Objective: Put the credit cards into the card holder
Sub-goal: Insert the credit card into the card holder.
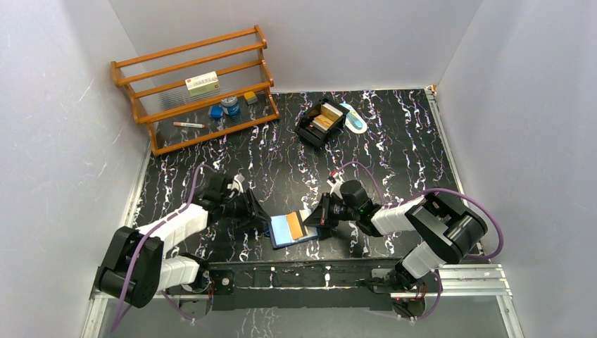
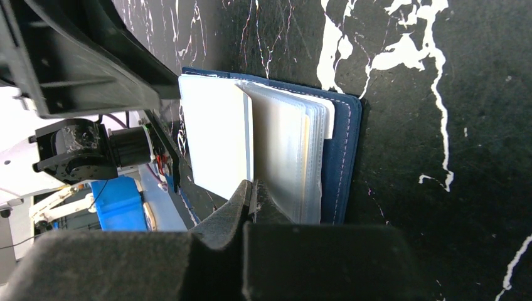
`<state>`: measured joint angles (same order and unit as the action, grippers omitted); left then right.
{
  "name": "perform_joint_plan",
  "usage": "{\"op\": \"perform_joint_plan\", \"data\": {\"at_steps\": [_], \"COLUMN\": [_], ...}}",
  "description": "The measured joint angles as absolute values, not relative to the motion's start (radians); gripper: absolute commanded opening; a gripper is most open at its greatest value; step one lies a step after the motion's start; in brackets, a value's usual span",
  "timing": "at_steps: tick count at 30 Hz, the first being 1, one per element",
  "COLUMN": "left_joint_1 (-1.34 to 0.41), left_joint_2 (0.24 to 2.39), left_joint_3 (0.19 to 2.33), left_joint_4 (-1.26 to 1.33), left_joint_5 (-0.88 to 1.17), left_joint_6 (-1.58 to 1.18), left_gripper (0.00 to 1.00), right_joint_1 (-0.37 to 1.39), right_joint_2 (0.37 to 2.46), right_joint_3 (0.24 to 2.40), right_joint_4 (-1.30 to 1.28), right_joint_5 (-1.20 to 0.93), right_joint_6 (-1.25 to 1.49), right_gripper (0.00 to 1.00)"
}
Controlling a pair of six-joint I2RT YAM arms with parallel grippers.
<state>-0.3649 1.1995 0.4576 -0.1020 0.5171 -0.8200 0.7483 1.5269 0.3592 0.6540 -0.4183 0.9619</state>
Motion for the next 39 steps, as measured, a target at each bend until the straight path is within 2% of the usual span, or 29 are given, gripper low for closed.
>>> {"op": "perform_joint_plan", "data": {"at_steps": [10, 21, 39], "left_joint_1": [-0.365, -0.364, -0.361], "left_joint_2": [1.232, 1.317, 1.379], "left_joint_3": [0.382, 0.366, 0.373], "left_joint_4": [-0.04, 0.054, 0.106], "left_joint_5": [0.566, 0.587, 0.619], "left_joint_6": [-0.841, -0.845, -0.838], "left_gripper": [0.3, 0.07, 0.04], "right_joint_1": [0.748, 0.748, 0.748], "right_joint_2": [1.539, 1.55, 1.606], "right_joint_3": [0.359, 0.359, 0.357], "right_joint_4": [0.659, 0.693, 0.743], "right_joint_5": [-0.422, -0.442, -0.476], "right_joint_6": [0.964, 0.974, 0.994], "right_gripper": [0.0, 0.0, 0.0]}}
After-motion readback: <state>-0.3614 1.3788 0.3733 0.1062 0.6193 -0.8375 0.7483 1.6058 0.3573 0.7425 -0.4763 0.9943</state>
